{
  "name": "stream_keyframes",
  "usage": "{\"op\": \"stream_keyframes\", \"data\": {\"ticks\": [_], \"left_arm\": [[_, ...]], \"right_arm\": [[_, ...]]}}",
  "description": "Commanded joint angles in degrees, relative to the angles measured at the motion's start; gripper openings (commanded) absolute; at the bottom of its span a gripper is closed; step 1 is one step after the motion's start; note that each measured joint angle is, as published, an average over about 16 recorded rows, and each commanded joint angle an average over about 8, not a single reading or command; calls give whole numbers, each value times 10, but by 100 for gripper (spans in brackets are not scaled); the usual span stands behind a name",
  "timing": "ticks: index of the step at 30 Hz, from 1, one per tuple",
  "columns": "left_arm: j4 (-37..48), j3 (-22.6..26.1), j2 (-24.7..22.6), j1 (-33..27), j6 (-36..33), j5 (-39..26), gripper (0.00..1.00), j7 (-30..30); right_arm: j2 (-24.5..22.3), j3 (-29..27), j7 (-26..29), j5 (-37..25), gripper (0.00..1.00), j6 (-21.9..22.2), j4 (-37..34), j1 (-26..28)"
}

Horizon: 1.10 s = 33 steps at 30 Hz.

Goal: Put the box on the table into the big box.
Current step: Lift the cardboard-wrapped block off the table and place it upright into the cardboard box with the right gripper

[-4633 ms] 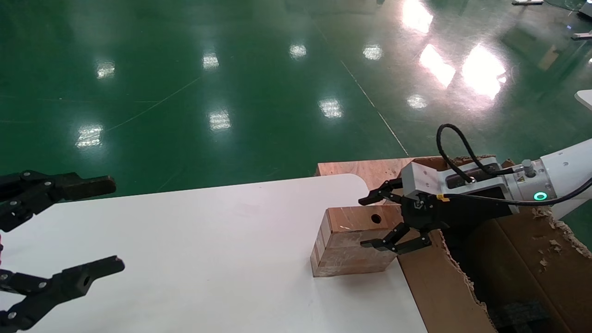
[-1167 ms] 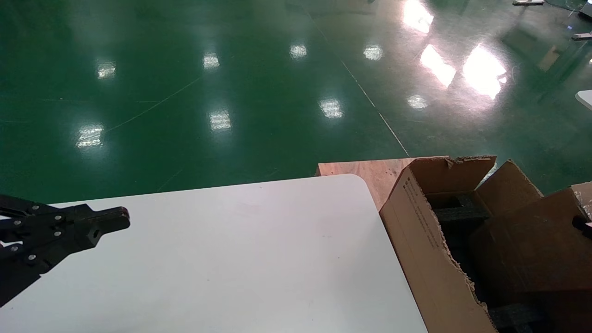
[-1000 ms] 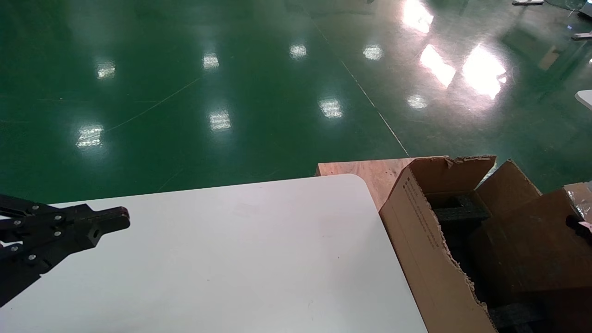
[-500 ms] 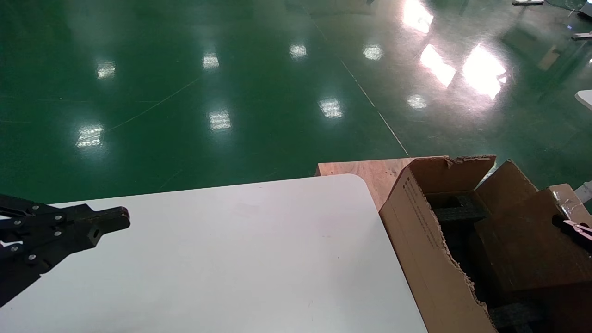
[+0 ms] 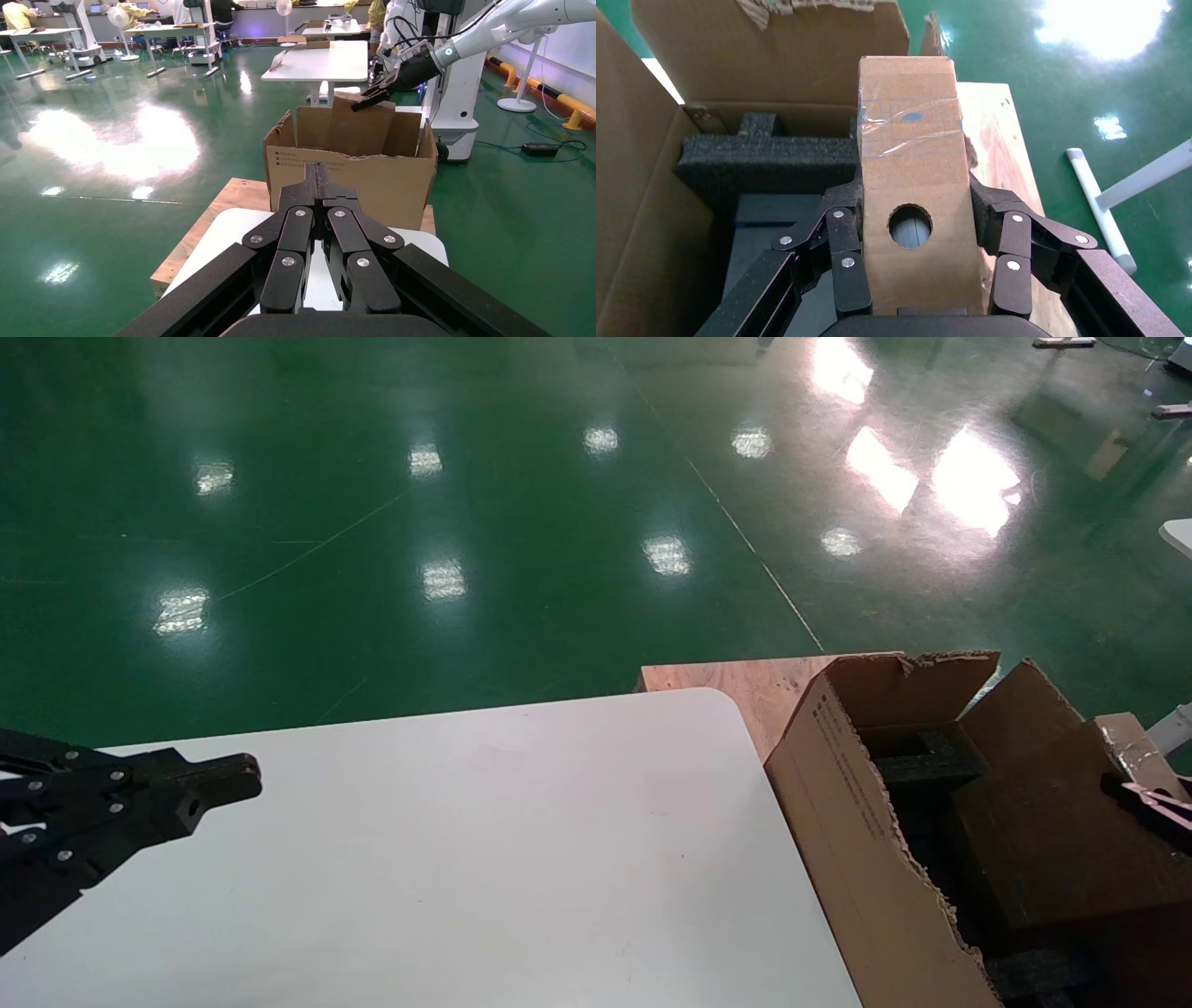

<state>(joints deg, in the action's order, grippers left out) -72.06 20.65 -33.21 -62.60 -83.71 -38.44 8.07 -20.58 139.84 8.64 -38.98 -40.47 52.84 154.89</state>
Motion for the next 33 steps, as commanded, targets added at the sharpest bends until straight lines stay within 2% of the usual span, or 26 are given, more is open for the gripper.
{"op": "stream_keyframes", "data": {"ticks": [1,15,33], "left_arm": [[0,0,0,0,0,0,0,0],[0,0,0,0,0,0,0,0],[0,0,0,0,0,0,1,0]], "right_arm": [[2,9,0,0,0,-1,-4,5],[14,131,-2,9,0,4,-33,87],[36,214,1,41,0,47,-14,96]]}}
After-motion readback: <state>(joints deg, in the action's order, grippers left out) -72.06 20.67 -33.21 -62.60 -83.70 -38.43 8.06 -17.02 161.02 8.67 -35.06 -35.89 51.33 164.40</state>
